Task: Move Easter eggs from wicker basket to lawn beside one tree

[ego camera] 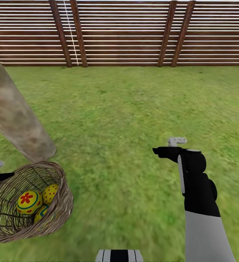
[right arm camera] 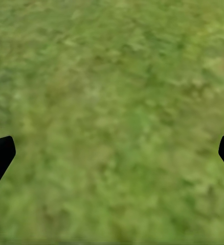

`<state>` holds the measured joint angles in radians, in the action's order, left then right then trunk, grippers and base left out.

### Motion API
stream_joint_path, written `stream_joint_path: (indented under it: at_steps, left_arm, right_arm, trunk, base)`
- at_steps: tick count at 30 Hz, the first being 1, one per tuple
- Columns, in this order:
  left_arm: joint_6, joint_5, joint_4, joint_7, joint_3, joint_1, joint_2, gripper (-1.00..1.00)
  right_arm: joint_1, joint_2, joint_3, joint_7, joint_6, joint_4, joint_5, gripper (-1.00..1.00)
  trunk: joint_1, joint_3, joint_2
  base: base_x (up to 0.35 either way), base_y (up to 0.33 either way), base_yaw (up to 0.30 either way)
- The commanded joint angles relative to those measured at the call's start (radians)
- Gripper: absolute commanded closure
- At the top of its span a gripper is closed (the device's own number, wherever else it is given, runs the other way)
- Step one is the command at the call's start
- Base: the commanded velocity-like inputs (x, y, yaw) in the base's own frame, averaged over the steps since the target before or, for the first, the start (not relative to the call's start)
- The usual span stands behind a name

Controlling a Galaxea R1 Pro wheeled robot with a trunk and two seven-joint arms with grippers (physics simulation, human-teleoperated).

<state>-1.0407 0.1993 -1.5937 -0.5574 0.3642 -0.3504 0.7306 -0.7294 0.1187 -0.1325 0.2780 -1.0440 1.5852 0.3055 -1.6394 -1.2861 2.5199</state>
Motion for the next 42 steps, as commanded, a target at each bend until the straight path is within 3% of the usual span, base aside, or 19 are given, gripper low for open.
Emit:
stream_joint_path:
  at_steps: [1,26,35,42]
  left_arm:
    - [-0.007,0.002,0.0,-0.003,0.001,-0.001,0.0,-1.0]
    - [-0.007,0.004,-0.002,-0.003,-0.02,-0.001,0.001,-1.0]
    - [-0.007,0.001,-0.002,-0.003,-0.019,-0.001,0.001,-1.0]
    - [-0.007,-0.002,0.003,-0.003,-0.019,-0.001,0.001,-1.0]
  right_arm:
    - [-0.001,0.001,-0.002,0.01,-0.003,0.001,0.01,-1.0]
    - [-0.003,0.002,0.0,0.007,-0.003,-0.001,0.009,-1.0]
    - [-0.004,0.002,0.011,0.007,-0.003,-0.002,0.009,-1.0]
    - [-0.004,0.002,0.012,0.009,-0.003,-0.001,0.009,-1.0]
  trunk:
    - [0.0,-0.005,0.001]
    - [-0.011,-0.101,0.006]
    - [-0.011,-0.101,0.006]
    - [-0.015,-0.129,0.008]
  base:
    - [0.0,0.0,0.0]
    - [0.0,0.0,0.0]
    - [0.0,0.0,0.0]
    - [0.0,0.0,0.0]
